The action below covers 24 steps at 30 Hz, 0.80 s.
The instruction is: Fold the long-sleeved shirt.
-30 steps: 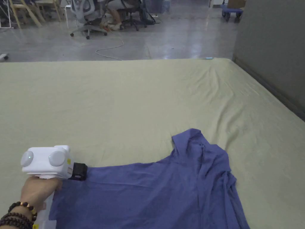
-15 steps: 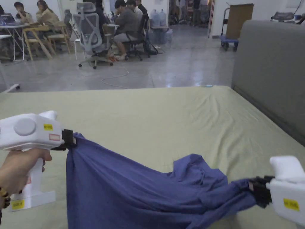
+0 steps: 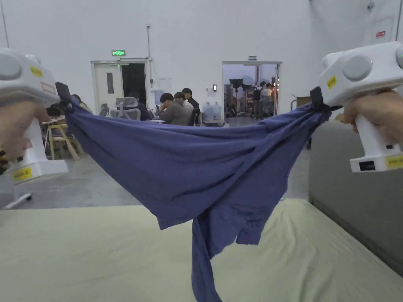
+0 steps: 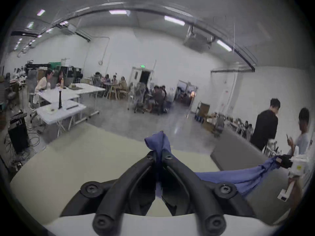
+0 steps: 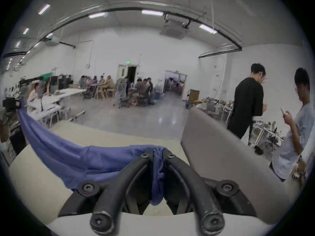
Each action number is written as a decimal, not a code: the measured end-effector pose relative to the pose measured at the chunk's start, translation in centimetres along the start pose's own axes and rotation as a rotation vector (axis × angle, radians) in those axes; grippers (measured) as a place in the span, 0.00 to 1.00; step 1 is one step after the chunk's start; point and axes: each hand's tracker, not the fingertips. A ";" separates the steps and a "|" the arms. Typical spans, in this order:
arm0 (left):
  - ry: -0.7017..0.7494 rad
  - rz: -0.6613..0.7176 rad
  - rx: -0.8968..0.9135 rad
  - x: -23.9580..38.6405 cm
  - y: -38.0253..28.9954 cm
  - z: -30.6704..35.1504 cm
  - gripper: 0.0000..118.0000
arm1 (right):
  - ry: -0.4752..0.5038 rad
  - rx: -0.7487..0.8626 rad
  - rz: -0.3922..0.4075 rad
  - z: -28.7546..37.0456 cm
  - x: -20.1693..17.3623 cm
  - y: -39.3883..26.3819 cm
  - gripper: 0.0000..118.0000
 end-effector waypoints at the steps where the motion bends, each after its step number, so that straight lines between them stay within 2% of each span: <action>1: -0.021 0.007 0.042 0.5 1.1 0.5 0.00 | -0.030 0.003 0.000 0.1 -0.1 1.2 0.05; 7: -0.044 -0.038 0.066 2.4 2.6 1.8 0.00 | -0.045 0.018 -0.033 -0.4 0.8 2.9 0.05; 12: -0.024 -0.076 0.028 2.0 -1.3 0.8 0.00 | 0.013 -0.011 -0.083 -1.4 0.9 -1.6 0.05; 15: 0.026 -0.094 -0.016 0.9 -6.2 -0.8 0.00 | 0.012 -0.067 -0.093 -3.1 0.0 -7.1 0.05; 21: 0.176 -0.366 -0.119 -1.1 -20.1 -3.2 0.00 | 0.045 -0.253 -0.144 -6.5 -2.5 -21.6 0.05; 24: 0.174 -0.385 -0.169 -2.3 -26.5 -3.3 0.00 | 0.033 -0.308 -0.149 -6.9 -3.6 -28.7 0.05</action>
